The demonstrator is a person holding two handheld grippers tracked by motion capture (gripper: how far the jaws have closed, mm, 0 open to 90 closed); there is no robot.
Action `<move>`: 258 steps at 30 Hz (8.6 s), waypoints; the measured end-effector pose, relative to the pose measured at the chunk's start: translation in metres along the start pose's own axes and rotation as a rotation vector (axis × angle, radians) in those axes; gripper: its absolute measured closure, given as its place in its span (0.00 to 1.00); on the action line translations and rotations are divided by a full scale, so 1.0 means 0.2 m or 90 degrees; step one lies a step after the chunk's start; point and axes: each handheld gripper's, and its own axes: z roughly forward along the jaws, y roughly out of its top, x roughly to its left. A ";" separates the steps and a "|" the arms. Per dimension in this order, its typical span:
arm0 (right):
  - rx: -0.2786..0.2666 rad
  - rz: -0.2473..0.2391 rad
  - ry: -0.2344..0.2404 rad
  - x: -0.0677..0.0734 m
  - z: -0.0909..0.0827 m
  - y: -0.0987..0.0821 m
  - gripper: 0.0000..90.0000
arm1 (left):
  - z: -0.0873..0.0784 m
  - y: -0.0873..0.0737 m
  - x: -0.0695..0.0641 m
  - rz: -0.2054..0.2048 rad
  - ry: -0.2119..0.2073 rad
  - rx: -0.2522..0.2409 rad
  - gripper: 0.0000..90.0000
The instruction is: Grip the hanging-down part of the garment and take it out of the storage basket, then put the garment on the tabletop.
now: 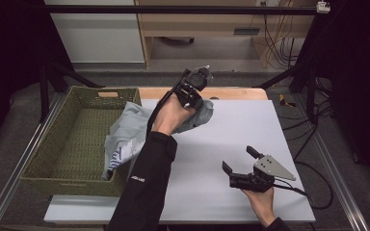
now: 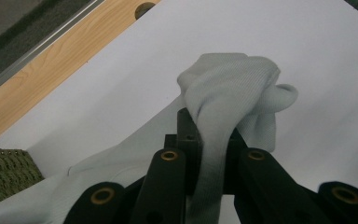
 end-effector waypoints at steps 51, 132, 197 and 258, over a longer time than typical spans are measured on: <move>-0.011 0.007 0.105 0.26 0.36 0.18 0.01 | -0.06 -0.01 0.02 0.005 0.001 -0.008 0.92; 0.021 -0.048 0.123 0.26 0.65 0.17 0.95 | -0.14 -0.06 0.02 0.025 0.027 -0.019 0.92; 0.012 -0.068 0.037 -0.20 0.10 0.34 0.90 | 0.00 -0.03 -0.12 0.074 -0.016 0.004 0.92; 0.010 0.029 0.049 -0.31 -0.10 0.00 0.01 | 0.17 -0.37 -0.08 0.041 -0.058 -0.171 0.37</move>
